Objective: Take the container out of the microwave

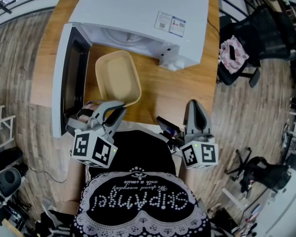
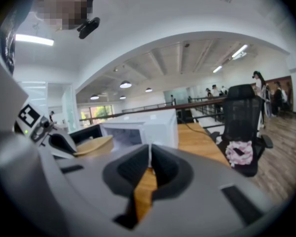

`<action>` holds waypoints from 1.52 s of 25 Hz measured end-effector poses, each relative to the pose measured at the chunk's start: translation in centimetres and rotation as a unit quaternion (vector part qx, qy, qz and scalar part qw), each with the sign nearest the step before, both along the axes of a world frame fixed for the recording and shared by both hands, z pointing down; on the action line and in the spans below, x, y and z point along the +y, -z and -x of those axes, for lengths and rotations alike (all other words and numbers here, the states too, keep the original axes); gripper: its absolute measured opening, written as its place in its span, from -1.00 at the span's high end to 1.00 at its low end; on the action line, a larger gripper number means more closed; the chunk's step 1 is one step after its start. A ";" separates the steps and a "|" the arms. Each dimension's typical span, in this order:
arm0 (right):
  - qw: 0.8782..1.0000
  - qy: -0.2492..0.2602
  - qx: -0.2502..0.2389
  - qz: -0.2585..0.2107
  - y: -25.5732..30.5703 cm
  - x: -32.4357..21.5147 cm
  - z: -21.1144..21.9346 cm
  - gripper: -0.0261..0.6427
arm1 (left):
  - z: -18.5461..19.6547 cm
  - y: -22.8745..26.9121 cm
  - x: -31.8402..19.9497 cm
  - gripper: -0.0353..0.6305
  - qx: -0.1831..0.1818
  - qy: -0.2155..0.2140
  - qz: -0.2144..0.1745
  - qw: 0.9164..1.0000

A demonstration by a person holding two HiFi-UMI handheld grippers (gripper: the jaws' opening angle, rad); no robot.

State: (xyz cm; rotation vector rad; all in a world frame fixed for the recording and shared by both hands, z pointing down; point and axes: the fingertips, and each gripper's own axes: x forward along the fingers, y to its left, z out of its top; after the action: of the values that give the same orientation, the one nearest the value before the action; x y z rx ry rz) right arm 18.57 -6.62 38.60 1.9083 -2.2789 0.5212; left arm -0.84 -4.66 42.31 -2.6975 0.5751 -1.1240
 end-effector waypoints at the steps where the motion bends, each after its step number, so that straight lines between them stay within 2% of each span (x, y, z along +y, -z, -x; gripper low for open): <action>1: 1.000 -0.001 0.000 -0.001 0.0 0.0 -0.1 0.81 | 0.0 0.0 0.0 0.77 0.000 -0.001 -0.002 1.000; 38: 1.000 0.000 0.004 0.003 0.1 0.0 -0.4 0.81 | -0.7 0.1 0.0 0.77 0.000 -0.010 -0.004 1.000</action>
State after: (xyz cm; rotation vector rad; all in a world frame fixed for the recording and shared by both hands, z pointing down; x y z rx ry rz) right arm 18.96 -6.60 38.48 1.9055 -2.2701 0.5194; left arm -0.14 -4.71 42.23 -2.6905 0.5506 -1.1129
